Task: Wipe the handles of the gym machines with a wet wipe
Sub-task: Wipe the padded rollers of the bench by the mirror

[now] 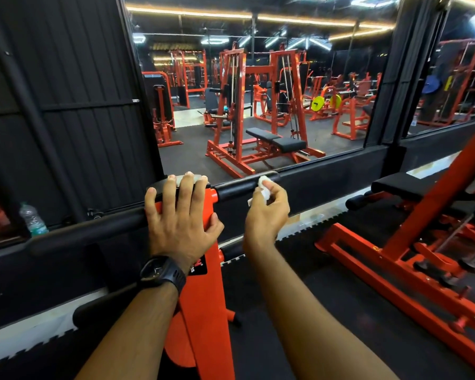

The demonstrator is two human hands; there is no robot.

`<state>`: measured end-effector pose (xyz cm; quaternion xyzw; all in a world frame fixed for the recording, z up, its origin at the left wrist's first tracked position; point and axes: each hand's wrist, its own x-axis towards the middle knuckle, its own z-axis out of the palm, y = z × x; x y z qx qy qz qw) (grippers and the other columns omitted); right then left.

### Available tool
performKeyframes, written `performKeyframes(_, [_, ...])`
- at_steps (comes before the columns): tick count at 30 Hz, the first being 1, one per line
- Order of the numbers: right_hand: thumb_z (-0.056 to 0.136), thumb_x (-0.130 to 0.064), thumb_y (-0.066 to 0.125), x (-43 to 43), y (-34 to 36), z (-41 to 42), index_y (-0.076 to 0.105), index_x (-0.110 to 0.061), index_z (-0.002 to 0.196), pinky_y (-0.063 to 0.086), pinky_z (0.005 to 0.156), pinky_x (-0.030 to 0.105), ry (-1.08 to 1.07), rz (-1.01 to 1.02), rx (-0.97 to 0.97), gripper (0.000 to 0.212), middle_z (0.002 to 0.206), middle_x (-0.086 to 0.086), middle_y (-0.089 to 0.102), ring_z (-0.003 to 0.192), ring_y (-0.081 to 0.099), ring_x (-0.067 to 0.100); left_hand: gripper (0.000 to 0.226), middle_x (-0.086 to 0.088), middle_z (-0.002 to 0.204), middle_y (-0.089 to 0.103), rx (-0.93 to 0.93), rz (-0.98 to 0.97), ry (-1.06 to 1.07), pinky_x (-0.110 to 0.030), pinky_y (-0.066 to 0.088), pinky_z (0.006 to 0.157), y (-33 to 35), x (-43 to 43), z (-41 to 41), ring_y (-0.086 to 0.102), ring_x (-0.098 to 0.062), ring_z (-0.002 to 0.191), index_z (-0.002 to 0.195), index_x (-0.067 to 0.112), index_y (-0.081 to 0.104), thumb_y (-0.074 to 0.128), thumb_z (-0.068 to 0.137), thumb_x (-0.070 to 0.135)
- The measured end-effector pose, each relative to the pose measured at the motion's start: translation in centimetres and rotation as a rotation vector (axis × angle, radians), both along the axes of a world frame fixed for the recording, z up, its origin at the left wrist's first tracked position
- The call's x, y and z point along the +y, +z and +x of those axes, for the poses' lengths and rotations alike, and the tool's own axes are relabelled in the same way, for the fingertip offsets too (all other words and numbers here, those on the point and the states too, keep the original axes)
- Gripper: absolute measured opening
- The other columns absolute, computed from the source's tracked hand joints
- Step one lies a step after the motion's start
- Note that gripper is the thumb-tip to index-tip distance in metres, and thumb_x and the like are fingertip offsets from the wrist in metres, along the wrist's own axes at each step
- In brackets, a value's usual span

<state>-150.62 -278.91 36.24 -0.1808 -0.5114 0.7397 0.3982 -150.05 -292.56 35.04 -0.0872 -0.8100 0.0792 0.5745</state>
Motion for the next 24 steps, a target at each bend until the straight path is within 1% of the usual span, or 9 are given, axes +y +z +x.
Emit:
performKeyframes(3, [0.097,-0.012,0.062,0.8,0.6,0.1,0.065,-0.024,0.107,0.056,0.074,0.020,0.081,-0.274,0.075,0.016,0.092,-0.007,0.069,0.080,0.067,0.001,0.066,-0.005,0.143,0.048,-0.003,0.008,-0.004,-0.055,0.023,0.112,0.0,0.1,0.1,0.040,-0.031,0.133,0.141,0.017,0.048,0.051,0.083,0.046])
performKeyframes(7, [0.099,-0.007,0.058,0.4,0.5,-0.2,0.062,-0.016,0.116,0.056,0.080,0.018,0.144,-0.476,0.050,0.020,0.108,0.001,0.067,0.097,0.067,0.009,0.066,-0.006,0.142,0.049,-0.003,0.009,-0.005,-0.055,0.022,0.112,0.0,0.1,0.0,0.039,-0.031,0.133,0.141,0.016,0.048,0.052,0.082,0.046])
performKeyframes(11, [0.099,-0.006,0.058,1.1,0.8,-0.7,0.058,-0.014,0.129,0.052,0.061,0.013,0.194,-0.629,0.041,0.032,0.113,0.005,0.066,0.090,0.066,0.010,0.066,-0.005,0.142,0.048,-0.010,0.021,-0.008,-0.055,0.022,0.112,0.1,0.2,0.2,0.040,-0.031,0.133,0.140,0.017,0.048,0.053,0.081,0.046])
performKeyframes(12, [0.099,-0.006,0.058,0.9,0.8,-0.8,0.057,-0.017,0.131,0.051,0.062,0.013,0.194,-0.647,0.033,0.034,0.114,0.005,0.065,0.091,0.065,0.010,0.066,-0.005,0.142,0.048,-0.015,0.025,-0.009,-0.055,0.022,0.112,0.1,0.2,0.2,0.040,-0.031,0.133,0.141,0.017,0.048,0.053,0.081,0.046])
performKeyframes(14, [0.099,-0.006,0.057,-0.5,0.5,-0.6,0.058,-0.019,0.126,0.051,0.072,0.017,0.256,-0.615,0.004,0.030,0.114,0.008,0.066,0.095,0.065,0.010,0.066,-0.006,0.143,0.047,-0.023,0.021,-0.006,-0.055,0.022,0.112,0.1,0.2,0.2,0.040,-0.032,0.134,0.142,0.017,0.046,0.052,0.082,0.046])
performKeyframes(17, [0.096,-0.002,0.061,-1.3,0.0,-0.4,0.060,-0.007,0.127,0.055,0.082,0.022,0.281,-0.634,0.010,0.031,0.112,0.011,0.068,0.097,0.068,0.014,0.067,-0.006,0.143,0.047,-0.028,0.016,0.001,-0.056,0.022,0.112,0.1,0.1,0.2,0.039,-0.032,0.134,0.142,0.017,0.046,0.051,0.083,0.047])
performKeyframes(20, [0.097,-0.004,0.061,-0.7,0.1,-0.5,0.061,-0.005,0.126,0.058,0.082,0.022,0.285,-0.702,0.095,0.029,0.110,0.011,0.070,0.094,0.070,0.015,0.067,-0.006,0.143,0.046,-0.024,0.022,-0.004,-0.055,0.021,0.113,0.0,0.2,0.2,0.039,-0.031,0.134,0.142,0.017,0.046,0.052,0.082,0.047])
performKeyframes(23, [0.097,-0.010,0.062,-2.2,-0.8,0.7,0.061,-0.009,0.120,0.057,0.087,0.024,0.363,-0.533,0.042,0.023,0.112,0.012,0.070,0.101,0.070,0.018,0.067,-0.006,0.143,0.047,-0.024,0.013,0.012,-0.055,0.021,0.113,0.0,0.2,0.1,0.040,-0.032,0.134,0.142,0.016,0.046,0.051,0.083,0.047])
performKeyframes(24, [0.096,-0.011,0.064,-2.5,-1.1,1.1,0.061,-0.010,0.116,0.057,0.088,0.026,0.360,-0.443,0.040,0.021,0.108,0.010,0.070,0.099,0.070,0.014,0.067,-0.006,0.143,0.048,-0.020,0.012,0.012,-0.055,0.021,0.113,0.0,0.2,0.1,0.041,-0.032,0.134,0.142,0.016,0.046,0.051,0.083,0.047])
